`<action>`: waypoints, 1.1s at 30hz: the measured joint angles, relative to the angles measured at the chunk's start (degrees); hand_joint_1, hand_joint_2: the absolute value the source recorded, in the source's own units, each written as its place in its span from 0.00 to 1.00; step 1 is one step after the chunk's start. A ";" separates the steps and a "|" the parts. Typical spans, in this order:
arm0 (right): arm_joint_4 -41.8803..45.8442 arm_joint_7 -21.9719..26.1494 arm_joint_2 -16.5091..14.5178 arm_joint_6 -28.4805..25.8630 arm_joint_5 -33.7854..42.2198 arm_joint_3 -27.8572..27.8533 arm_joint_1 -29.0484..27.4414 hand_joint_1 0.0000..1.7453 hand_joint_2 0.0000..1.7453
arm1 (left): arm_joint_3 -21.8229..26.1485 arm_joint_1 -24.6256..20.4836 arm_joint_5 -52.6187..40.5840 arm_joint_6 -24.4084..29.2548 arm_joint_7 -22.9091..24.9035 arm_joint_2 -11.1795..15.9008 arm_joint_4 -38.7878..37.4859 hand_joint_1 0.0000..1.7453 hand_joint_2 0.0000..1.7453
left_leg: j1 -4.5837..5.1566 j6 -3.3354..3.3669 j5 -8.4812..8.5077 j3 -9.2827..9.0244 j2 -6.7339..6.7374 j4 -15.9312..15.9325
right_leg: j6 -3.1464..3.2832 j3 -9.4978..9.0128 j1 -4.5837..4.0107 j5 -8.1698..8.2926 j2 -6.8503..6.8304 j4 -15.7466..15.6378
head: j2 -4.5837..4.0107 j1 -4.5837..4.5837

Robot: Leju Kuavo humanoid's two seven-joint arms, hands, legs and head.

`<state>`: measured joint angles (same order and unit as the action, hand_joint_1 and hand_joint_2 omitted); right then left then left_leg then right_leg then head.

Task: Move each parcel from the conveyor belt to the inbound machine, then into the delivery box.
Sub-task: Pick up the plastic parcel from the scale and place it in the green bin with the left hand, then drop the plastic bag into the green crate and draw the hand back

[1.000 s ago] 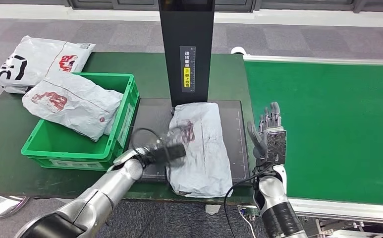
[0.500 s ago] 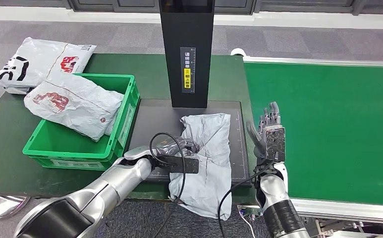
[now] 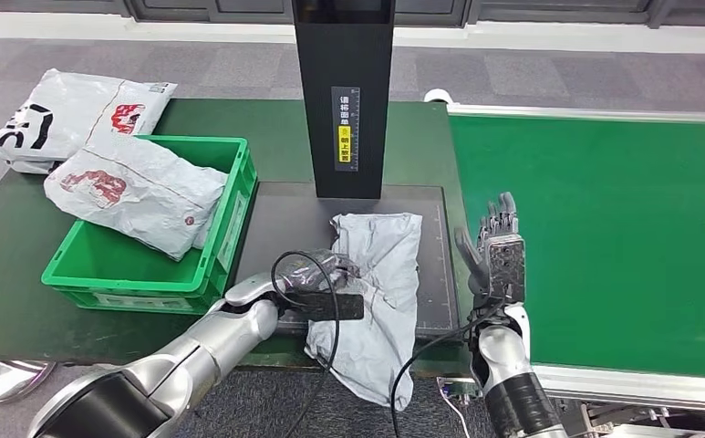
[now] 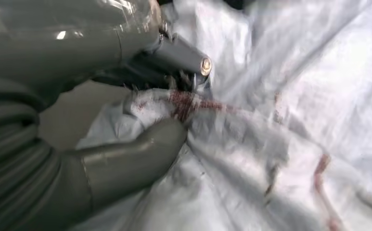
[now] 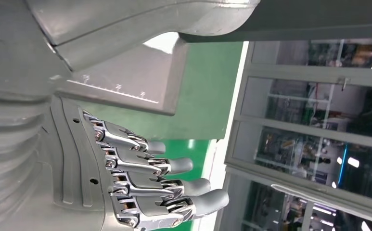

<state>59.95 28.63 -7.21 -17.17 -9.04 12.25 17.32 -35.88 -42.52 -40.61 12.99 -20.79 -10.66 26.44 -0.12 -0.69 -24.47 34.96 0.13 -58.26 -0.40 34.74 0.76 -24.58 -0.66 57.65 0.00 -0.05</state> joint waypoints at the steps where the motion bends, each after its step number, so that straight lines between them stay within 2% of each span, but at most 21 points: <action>1: 0.47 0.01 0.01 -0.30 -0.04 -0.05 -0.55 0.00 1.00 | 1.12 0.42 1.36 3.31 -0.33 0.12 1.22 1.00 1.00 | 0.00 -0.01 0.02 0.04 0.02 0.00 | 0.00 0.05 -0.01 0.01 0.01 0.00 | 0.00 -0.01; 4: 1.51 0.19 0.03 -0.93 -0.11 -0.41 -1.75 0.00 1.00 | 5.62 1.22 4.05 11.48 -0.91 0.89 7.34 1.00 1.00 | -0.02 -0.03 0.07 0.17 0.01 0.00 | 0.01 0.14 -0.03 0.03 0.01 0.02 | 0.00 -0.02; 8: 1.77 1.32 0.09 -1.60 0.47 -0.60 -1.91 0.00 1.00 | 11.53 1.79 0.23 21.15 0.77 2.83 17.93 1.00 1.00 | -0.02 -0.05 0.07 0.21 0.05 0.00 | 0.02 0.20 -0.03 0.03 0.07 0.04 | 0.00 -0.02; 12: 1.83 2.28 0.35 -1.88 1.64 -0.68 -1.92 0.00 1.00 | 17.59 2.10 -5.84 26.07 1.61 5.57 25.78 1.00 1.00 | -0.03 -0.06 0.05 0.24 0.10 0.01 | 0.04 0.26 -0.04 0.01 0.18 0.04 | 0.00 -0.02; 18: 3.11 2.03 0.76 -2.45 1.86 -1.11 -2.60 0.00 1.00 | 32.05 2.74 -12.84 26.88 -2.34 9.05 30.30 1.00 1.00 | -0.06 -0.07 0.05 0.25 0.18 0.03 | 0.07 0.32 -0.08 -0.02 0.21 0.04 | 0.00 -0.02; 25: 3.30 1.90 1.17 -2.84 1.85 -1.56 -2.65 0.00 1.00 | 49.71 3.14 -23.83 26.90 -0.10 12.00 30.18 1.00 1.00 | -0.07 -0.08 0.05 0.27 0.28 0.03 | 0.11 0.41 -0.10 0.01 0.32 0.04 | 0.00 -0.02; 28: 3.35 1.90 1.20 -2.87 1.81 -1.58 -2.68 0.00 1.00 | 53.61 3.30 -25.16 26.90 0.90 12.86 29.75 1.00 1.00 | -0.08 -0.08 0.05 0.32 0.18 0.03 | 0.11 0.41 -0.11 0.00 0.21 0.04 | 0.00 -0.02; 31: 3.85 1.87 1.20 -2.95 1.59 -1.58 -3.05 0.00 1.00 | 55.25 3.11 -29.70 26.89 7.03 14.29 27.26 1.00 1.00 | -0.07 -0.08 0.05 0.34 0.13 0.03 | 0.13 0.41 -0.09 -0.03 0.15 0.04 | 0.00 -0.02; 33: 4.40 1.80 1.21 -2.88 1.49 -1.62 -3.48 0.00 1.00 | 55.29 2.44 -32.21 25.75 11.48 15.99 22.88 1.00 1.00 | -0.06 -0.10 0.04 0.34 0.25 0.02 | 0.14 0.49 -0.08 -0.02 0.27 0.04 | 0.00 -0.02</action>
<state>64.35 30.44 -5.99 -20.05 -7.55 10.63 13.84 19.41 -40.08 -72.82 38.74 -9.31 5.33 49.32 -0.18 -0.79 -24.43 35.30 0.37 -58.24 -0.25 35.22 0.68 -24.61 -0.39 57.69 0.00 -0.07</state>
